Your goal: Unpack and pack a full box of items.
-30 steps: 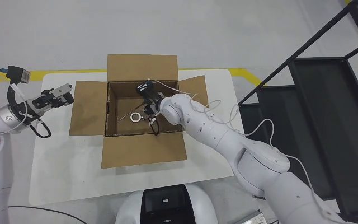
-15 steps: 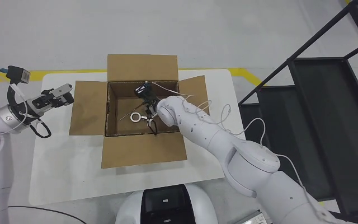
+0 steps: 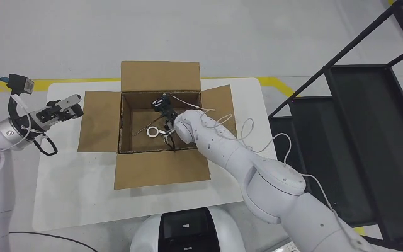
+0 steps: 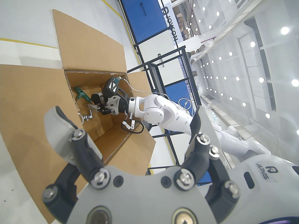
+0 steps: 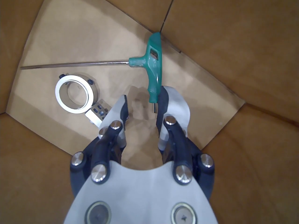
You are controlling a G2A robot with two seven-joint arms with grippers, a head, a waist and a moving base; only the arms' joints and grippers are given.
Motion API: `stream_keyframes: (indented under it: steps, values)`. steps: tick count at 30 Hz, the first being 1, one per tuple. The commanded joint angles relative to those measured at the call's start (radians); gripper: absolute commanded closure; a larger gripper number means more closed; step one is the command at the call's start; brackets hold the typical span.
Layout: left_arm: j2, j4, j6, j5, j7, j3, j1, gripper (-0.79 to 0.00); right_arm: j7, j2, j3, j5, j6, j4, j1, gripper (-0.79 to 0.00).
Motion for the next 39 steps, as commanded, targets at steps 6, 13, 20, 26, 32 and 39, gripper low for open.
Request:
stream_keyframes:
  steps: [6, 13, 20, 26, 32, 39]
  values:
    - [0.000, 0.000, 0.000, 0.000, 0.000, 0.000, 0.000, -0.785, -0.004, -0.026, 0.012, 0.005, -0.011, 0.053, 0.013, 0.000]
    - [0.000, 0.000, 0.000, 0.000, 0.000, 0.000, 0.000, -0.785, 0.022, -0.031, 0.018, -0.024, -0.038, 0.054, 0.024, 0.000]
    - [0.000, 0.000, 0.000, 0.000, 0.000, 0.000, 0.000, -0.785, -0.025, -0.015, 0.041, -0.056, -0.011, 0.010, 0.014, -0.785]
    - [0.000, 0.000, 0.000, 0.000, 0.000, 0.000, 0.000, -0.785, -0.073, -0.009, 0.063, -0.064, 0.045, 0.007, -0.015, -0.785]
    - [0.000, 0.000, 0.000, 0.000, 0.000, 0.000, 0.000, -0.785, -0.081, -0.012, 0.080, -0.062, 0.036, 0.018, -0.030, -0.443]
    - [0.000, 0.000, 0.000, 0.000, 0.000, 0.000, 0.000, -0.785, -0.088, -0.021, 0.097, -0.058, 0.019, 0.040, -0.030, -0.277]
